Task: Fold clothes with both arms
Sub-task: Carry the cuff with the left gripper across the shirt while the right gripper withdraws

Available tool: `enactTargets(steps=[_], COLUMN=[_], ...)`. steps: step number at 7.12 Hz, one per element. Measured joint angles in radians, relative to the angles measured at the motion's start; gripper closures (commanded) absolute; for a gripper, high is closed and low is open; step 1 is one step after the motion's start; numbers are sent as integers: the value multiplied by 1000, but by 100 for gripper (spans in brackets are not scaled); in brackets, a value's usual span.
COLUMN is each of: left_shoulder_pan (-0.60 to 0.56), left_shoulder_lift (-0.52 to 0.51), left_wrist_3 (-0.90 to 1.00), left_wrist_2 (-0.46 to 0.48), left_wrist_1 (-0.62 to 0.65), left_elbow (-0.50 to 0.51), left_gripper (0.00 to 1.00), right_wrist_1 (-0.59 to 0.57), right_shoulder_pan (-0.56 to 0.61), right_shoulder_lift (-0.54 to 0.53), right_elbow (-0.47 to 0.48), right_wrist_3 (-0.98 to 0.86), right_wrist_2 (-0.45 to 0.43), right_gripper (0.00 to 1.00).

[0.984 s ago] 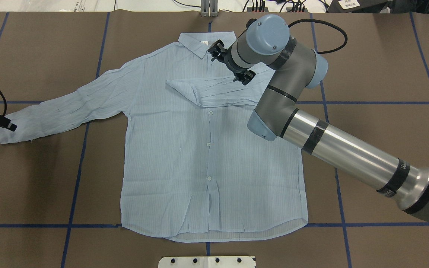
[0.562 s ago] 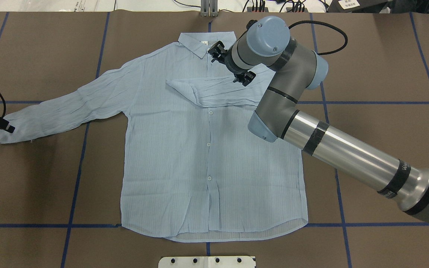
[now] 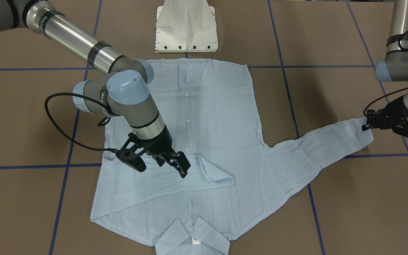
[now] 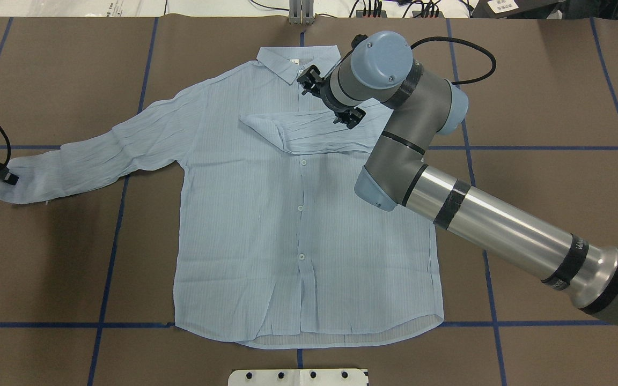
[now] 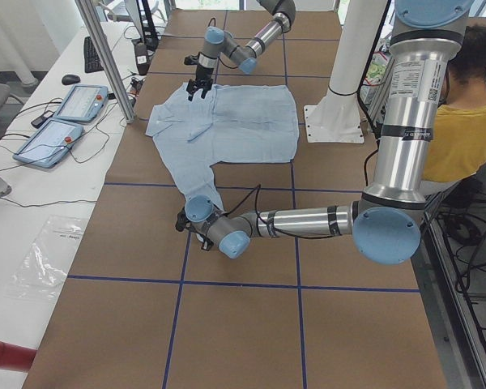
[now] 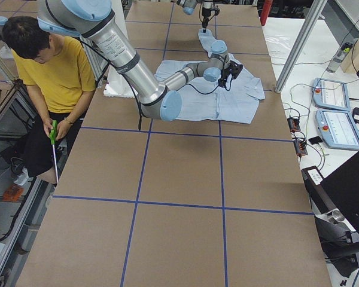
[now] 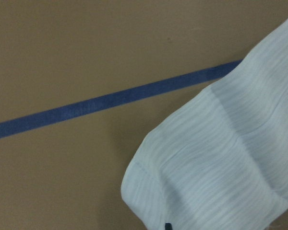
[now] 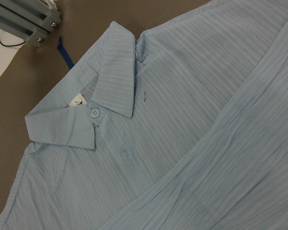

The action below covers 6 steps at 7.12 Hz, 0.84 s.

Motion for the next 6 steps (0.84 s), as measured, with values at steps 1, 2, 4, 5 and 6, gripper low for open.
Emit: enactTargets(steps=[1,2,4,5,6], left_shoulder_pan=[0,3,26,75,134], left_shoulder_lift=[-14,-40,-132,-215,-312], left_wrist_3=[-66,-168,-373,-504,-647], left_wrist_2=[1,2,2,4,10], left_wrist_1=[4,6,6,7,7], left_elbow=[-39,-73,-108,-105,-85], left_gripper=[100,100,100,100,100], right_wrist_1=[0,0,2,20,73], right_shoulder_pan=[-3,-2,11,23,40], right_shoulder_lift=[-1,-8,-55,-105,-163], right_elbow=[2,11,52,80,96], right_wrist_3=[0,-6,-66,-99,-126], right_wrist_2=[-4,-5,-4,1,12], right_gripper=[1,1,0,0,0])
